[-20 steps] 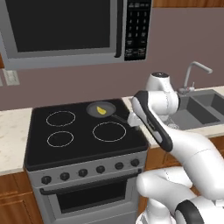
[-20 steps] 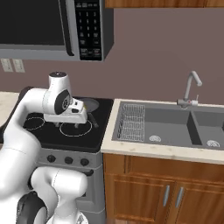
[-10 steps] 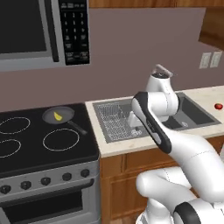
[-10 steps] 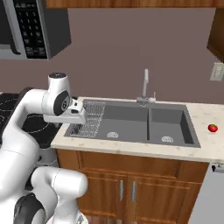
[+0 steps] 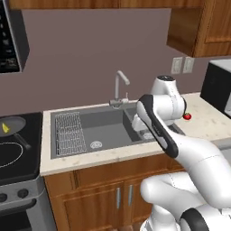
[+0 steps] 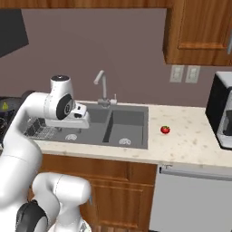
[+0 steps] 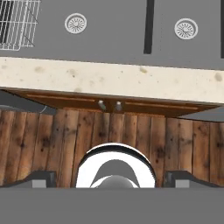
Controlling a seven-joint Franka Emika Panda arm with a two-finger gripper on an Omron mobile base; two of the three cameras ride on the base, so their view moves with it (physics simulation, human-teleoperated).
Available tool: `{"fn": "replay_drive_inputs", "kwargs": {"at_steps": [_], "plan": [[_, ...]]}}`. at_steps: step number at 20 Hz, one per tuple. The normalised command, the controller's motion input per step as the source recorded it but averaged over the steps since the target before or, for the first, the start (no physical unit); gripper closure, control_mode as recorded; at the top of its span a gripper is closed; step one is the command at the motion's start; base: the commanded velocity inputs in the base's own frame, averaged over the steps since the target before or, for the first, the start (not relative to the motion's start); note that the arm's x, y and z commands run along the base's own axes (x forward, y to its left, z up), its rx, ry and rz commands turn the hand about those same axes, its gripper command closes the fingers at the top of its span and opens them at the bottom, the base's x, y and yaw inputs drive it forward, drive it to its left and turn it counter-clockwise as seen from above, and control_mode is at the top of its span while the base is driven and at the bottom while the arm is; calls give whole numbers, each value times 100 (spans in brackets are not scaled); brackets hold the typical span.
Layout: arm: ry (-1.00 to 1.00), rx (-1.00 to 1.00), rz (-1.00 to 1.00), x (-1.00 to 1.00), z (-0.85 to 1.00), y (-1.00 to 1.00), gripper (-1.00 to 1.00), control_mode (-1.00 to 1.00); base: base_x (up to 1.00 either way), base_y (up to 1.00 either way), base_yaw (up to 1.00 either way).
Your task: Put the tomato and lemon wedge in the pan. Then turn on the rear right burner and set the heat to medium.
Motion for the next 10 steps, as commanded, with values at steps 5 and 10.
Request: {"fn": "replay_drive_inputs", "kwargs": {"at_steps": [5,10], "plan": [[0,0,0,0,0,0,-100,100,27,-56,0],[0,0,0,0,0,0,-100,100,12,-39,0]]}}
